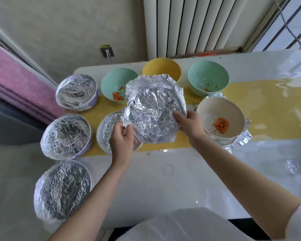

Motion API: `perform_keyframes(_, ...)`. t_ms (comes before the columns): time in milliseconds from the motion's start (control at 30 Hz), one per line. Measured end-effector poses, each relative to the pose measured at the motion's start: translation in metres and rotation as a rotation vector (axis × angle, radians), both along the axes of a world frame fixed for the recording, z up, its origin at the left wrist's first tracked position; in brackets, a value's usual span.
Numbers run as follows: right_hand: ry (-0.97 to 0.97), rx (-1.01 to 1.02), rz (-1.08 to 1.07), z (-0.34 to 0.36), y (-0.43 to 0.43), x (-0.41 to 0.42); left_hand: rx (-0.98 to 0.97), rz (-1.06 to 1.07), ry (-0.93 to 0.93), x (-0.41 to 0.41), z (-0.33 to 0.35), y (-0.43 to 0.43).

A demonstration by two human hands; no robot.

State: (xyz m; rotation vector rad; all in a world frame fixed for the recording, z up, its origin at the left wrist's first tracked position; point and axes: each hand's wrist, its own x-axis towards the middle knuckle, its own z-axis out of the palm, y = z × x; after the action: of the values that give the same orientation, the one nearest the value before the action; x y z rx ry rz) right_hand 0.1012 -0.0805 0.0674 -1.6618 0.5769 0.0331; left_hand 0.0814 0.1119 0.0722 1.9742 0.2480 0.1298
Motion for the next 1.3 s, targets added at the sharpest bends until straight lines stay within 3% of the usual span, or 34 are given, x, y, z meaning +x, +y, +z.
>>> perform_keyframes(200, -0.063, -0.263, -0.014, -0.001, 0.001, 0.043, 0.069, -0.12, 0.211, 0.049, -0.02, 0.021)
perform_keyframes(400, -0.026, -0.321, -0.137, -0.009, -0.011, 0.078, 0.645, -0.335, 0.001, 0.119, -0.027, 0.031)
perform_keyframes(567, -0.001, -0.288, -0.191, -0.014, -0.016, 0.092, 0.934, -0.494, 0.058, 0.156, -0.044, 0.027)
perform_keyframes(800, 0.021, -0.276, -0.147, -0.014, -0.02, 0.098, 0.88, -0.463, 0.059, 0.175, -0.044, 0.029)
perform_keyframes(1100, 0.0, -0.141, -0.225, -0.003, -0.032, 0.084, 0.737, -0.403, -0.251, 0.164, -0.018, 0.018)
perform_keyframes(1300, 0.057, 0.029, -0.391, 0.002, -0.05, 0.061, 0.582, -0.374, -0.49, 0.123, 0.014, 0.003)
